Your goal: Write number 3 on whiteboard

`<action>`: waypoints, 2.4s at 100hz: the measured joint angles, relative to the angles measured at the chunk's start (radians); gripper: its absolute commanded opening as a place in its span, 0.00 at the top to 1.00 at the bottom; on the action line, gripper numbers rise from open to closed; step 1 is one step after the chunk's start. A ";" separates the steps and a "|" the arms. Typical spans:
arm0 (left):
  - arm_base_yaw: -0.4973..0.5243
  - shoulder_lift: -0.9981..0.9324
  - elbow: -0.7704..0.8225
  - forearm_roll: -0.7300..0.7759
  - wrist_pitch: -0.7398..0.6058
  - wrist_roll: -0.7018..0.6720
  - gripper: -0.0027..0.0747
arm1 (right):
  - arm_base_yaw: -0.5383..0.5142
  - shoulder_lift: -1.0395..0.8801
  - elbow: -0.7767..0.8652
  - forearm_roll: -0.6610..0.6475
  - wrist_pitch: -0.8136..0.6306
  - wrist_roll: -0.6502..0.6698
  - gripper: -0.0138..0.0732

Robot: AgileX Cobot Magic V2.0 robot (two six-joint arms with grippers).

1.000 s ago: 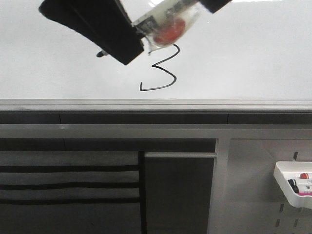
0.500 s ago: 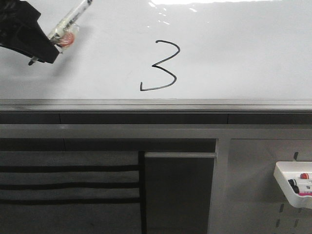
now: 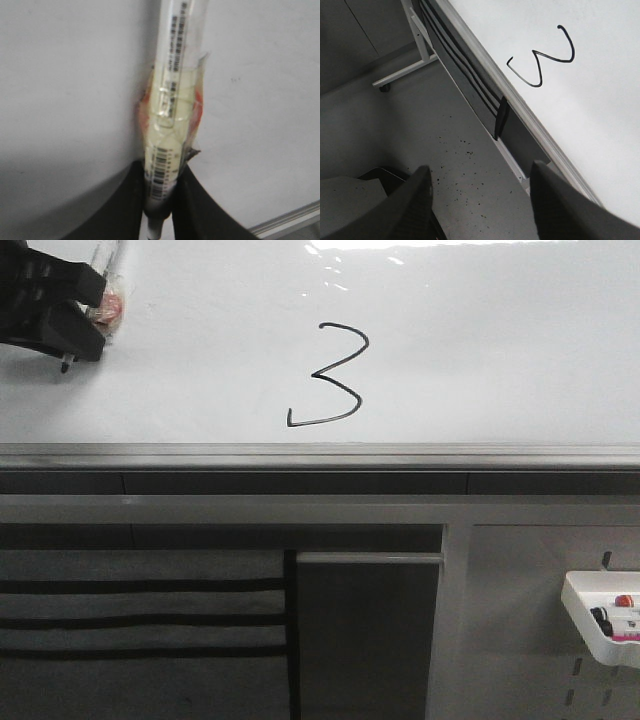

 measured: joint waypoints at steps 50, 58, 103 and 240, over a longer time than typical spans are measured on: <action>0.028 -0.066 0.000 0.114 0.073 0.000 0.47 | 0.000 -0.057 0.000 -0.164 0.003 0.310 0.40; 0.051 -0.146 0.000 0.169 0.127 -0.002 0.47 | 0.000 -0.100 0.000 -0.252 -0.003 0.469 0.40; 0.107 -0.660 0.158 0.632 0.290 -0.478 0.63 | -0.001 -0.462 0.234 -0.514 -0.134 0.980 0.80; 0.105 -1.497 0.951 0.577 -0.260 -0.519 0.99 | -0.001 -0.720 0.611 -0.535 -0.395 0.986 0.93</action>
